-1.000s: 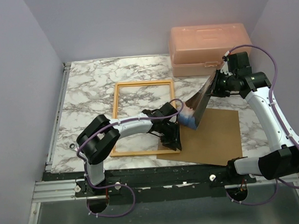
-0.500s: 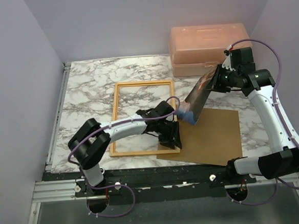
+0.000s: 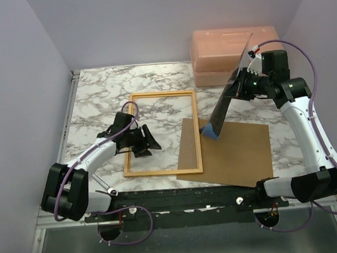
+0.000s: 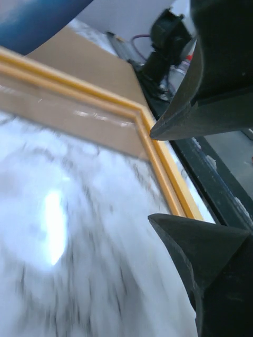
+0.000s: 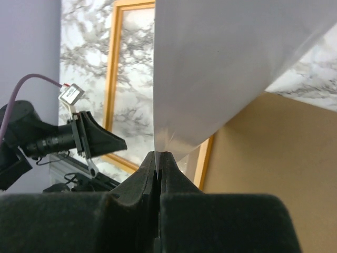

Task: Put the photo into the frame
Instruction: Move the photo frame to the center of the board.

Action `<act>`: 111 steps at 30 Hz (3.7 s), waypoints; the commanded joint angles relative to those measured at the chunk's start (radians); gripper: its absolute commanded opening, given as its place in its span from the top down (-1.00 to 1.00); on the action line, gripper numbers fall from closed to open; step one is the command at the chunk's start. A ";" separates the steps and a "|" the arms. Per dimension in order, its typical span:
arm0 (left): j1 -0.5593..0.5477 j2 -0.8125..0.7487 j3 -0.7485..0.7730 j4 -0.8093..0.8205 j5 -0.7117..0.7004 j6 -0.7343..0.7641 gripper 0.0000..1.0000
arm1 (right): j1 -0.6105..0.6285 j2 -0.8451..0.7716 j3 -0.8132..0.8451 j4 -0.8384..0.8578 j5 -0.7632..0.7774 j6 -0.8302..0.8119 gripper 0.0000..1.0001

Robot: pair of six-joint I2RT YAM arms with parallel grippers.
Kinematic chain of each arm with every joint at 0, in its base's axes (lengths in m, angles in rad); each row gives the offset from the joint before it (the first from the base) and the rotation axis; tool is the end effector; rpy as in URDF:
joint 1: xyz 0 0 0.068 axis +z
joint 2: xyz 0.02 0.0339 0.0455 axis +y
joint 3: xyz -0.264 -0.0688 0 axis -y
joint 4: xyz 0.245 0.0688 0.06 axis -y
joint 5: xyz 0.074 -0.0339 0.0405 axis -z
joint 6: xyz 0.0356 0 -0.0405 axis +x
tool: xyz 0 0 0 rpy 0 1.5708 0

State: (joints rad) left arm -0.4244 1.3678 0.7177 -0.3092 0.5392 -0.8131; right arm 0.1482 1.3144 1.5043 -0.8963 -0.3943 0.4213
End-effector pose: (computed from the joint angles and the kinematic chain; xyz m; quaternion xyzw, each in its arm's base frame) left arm 0.2277 -0.1230 0.1859 -0.0989 0.9174 -0.3752 0.0890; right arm 0.2587 0.0525 0.4047 0.0399 0.8933 0.2861 0.3442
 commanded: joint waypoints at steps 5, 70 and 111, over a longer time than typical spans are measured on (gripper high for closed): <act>0.162 -0.158 0.042 -0.354 -0.410 0.154 -0.34 | -0.007 -0.022 -0.012 0.144 -0.266 0.023 0.99; -0.175 -0.232 -0.091 -0.317 -0.394 0.045 -0.37 | -0.007 -0.021 -0.295 0.562 -0.769 0.200 0.99; 0.236 -0.391 -0.198 -0.243 -0.069 0.098 -0.40 | 0.152 0.081 -0.123 0.657 -0.839 0.361 0.99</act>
State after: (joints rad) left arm -0.1963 0.9676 0.5175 -0.5491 0.4374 -0.7334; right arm 0.3012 1.4090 1.4273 -0.2508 -1.1893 0.8261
